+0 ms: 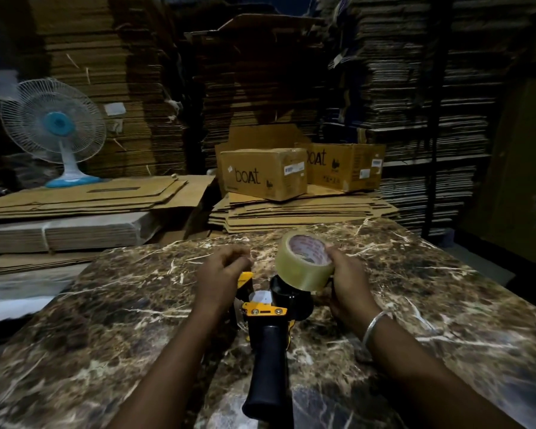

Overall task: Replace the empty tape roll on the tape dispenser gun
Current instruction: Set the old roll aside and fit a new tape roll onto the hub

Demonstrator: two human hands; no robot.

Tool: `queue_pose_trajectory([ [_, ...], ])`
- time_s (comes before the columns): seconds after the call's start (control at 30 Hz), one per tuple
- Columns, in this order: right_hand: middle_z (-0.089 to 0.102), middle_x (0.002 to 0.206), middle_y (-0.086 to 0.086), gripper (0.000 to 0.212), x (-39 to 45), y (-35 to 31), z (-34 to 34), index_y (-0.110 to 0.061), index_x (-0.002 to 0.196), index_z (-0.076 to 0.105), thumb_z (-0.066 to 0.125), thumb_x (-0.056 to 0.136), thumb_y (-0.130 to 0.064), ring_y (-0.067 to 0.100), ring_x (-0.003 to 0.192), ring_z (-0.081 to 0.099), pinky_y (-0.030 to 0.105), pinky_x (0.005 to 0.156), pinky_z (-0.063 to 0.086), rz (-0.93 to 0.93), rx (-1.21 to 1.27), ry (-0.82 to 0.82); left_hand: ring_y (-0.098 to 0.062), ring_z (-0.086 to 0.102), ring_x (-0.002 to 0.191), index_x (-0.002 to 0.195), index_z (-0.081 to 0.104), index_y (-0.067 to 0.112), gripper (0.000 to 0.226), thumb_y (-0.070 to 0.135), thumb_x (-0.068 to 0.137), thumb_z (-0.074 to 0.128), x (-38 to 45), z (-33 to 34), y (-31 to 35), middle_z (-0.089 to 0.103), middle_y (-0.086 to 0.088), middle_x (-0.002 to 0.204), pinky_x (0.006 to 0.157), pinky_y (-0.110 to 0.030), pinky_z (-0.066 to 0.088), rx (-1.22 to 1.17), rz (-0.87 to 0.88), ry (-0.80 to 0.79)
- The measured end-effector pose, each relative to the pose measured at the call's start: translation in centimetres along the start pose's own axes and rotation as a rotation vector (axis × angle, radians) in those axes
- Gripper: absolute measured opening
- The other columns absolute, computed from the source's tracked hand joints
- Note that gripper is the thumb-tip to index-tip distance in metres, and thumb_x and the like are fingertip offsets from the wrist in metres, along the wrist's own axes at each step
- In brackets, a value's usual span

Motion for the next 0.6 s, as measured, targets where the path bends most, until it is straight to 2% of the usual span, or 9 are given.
queue_pose_trajectory([
  [0.03, 0.077, 0.095, 0.017, 0.047, -0.2, 0.0, 0.4, -0.012, 0.088, 0.08, 0.06, 0.072, -0.051, 0.041, 0.089, 0.072, 0.064, 0.071, 0.057, -0.003, -0.02, 0.0, -0.02, 0.071, 0.091, 0.095, 0.075, 0.015, 0.024, 0.024, 0.075, 0.066, -0.1, 0.5, -0.3, 0.075, -0.003, 0.095, 0.077, -0.036, 0.055, 0.024, -0.009, -0.038],
  [0.07, 0.077, 0.093, 0.018, 0.046, -0.3, 0.0, 0.6, -0.012, 0.085, 0.08, 0.06, 0.071, -0.051, 0.041, 0.085, 0.073, 0.064, 0.067, 0.056, 0.004, -0.021, 0.003, -0.02, 0.071, 0.092, 0.099, 0.074, 0.016, 0.029, 0.026, 0.074, 0.065, -0.2, 0.9, -0.5, 0.074, -0.004, 0.098, 0.082, -0.041, 0.057, 0.039, -0.021, -0.074],
  [0.13, 0.077, 0.089, 0.018, 0.044, -0.5, -0.1, 0.9, -0.012, 0.081, 0.079, 0.059, 0.072, -0.051, 0.038, 0.071, 0.073, 0.052, 0.054, 0.054, 0.005, -0.037, 0.026, -0.024, 0.07, 0.094, 0.109, 0.07, 0.017, 0.039, 0.026, 0.071, 0.063, -0.4, 1.5, -0.9, 0.073, -0.009, 0.102, 0.089, -0.05, 0.057, 0.036, -0.052, -0.12],
  [0.2, 0.077, 0.077, 0.01, 0.045, -0.6, -0.7, 0.7, -0.015, 0.073, 0.078, 0.056, 0.073, -0.054, 0.033, 0.066, 0.072, 0.047, 0.054, 0.054, -0.048, -0.139, 0.064, -0.027, 0.069, 0.097, 0.114, 0.067, 0.018, 0.045, 0.026, 0.07, 0.062, -0.4, 1.6, -1.1, 0.071, -0.011, 0.106, 0.089, -0.053, 0.056, 0.043, -0.07, -0.134],
  [0.27, 0.075, 0.075, 0.008, 0.049, -0.6, -1.1, 0.7, -0.013, 0.07, 0.076, 0.055, 0.074, -0.056, 0.032, 0.072, 0.071, 0.045, 0.06, 0.054, -0.082, -0.22, 0.089, -0.025, 0.068, 0.099, 0.115, 0.067, 0.018, 0.048, 0.026, 0.068, 0.062, -0.4, 1.8, -1.1, 0.07, -0.009, 0.11, 0.088, -0.051, 0.057, 0.031, -0.086, -0.133],
  [0.33, 0.075, 0.082, 0.01, 0.052, -0.6, -1.2, 0.9, -0.01, 0.075, 0.076, 0.055, 0.073, -0.058, 0.033, 0.079, 0.07, 0.047, 0.068, 0.055, -0.072, -0.258, 0.093, -0.023, 0.066, 0.103, 0.114, 0.067, 0.018, 0.048, 0.025, 0.067, 0.062, -0.7, 2.1, -1.3, 0.069, -0.008, 0.114, 0.085, -0.044, 0.056, -0.012, -0.117, -0.127],
  [0.43, 0.074, 0.092, 0.016, 0.057, -0.6, -1.2, 1.4, -0.007, 0.084, 0.074, 0.055, 0.07, -0.059, 0.037, 0.088, 0.069, 0.056, 0.079, 0.057, -0.072, -0.294, 0.091, -0.024, 0.065, 0.102, 0.109, 0.069, 0.013, 0.031, 0.012, 0.078, 0.064, -0.7, 2.4, -1.9, 0.069, -0.009, 0.111, 0.078, -0.037, 0.053, -0.077, -0.172, -0.111],
  [0.53, 0.075, 0.084, 0.013, 0.051, -0.5, -1.0, 1.8, -0.006, 0.077, 0.075, 0.06, 0.077, -0.055, 0.033, 0.08, 0.07, 0.048, 0.072, 0.059, -0.106, -0.335, 0.07, -0.017, 0.067, 0.09, 0.104, 0.07, 0.009, 0.02, 0.006, 0.089, 0.056, -0.5, 2.4, -2.5, 0.068, -0.009, 0.11, 0.068, -0.032, 0.056, -0.15, -0.237, -0.082],
  [0.6, 0.071, 0.069, 0.007, 0.049, -0.6, -0.9, 1.8, -0.007, 0.062, 0.071, 0.063, 0.08, -0.052, 0.029, 0.068, 0.067, 0.037, 0.059, 0.05, -0.129, -0.363, 0.058, -0.022, 0.067, 0.097, 0.113, 0.067, 0.01, 0.024, 0.017, 0.096, 0.052, -0.6, 2.5, -2.8, 0.067, -0.01, 0.115, 0.064, -0.03, 0.054, -0.215, -0.282, -0.065],
])
Point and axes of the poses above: each hand's wrist, its own x-axis towards the middle knuckle, its own z-axis out of the palm, y = z × x, the point moved 8 cm from there along x, towards the middle knuckle
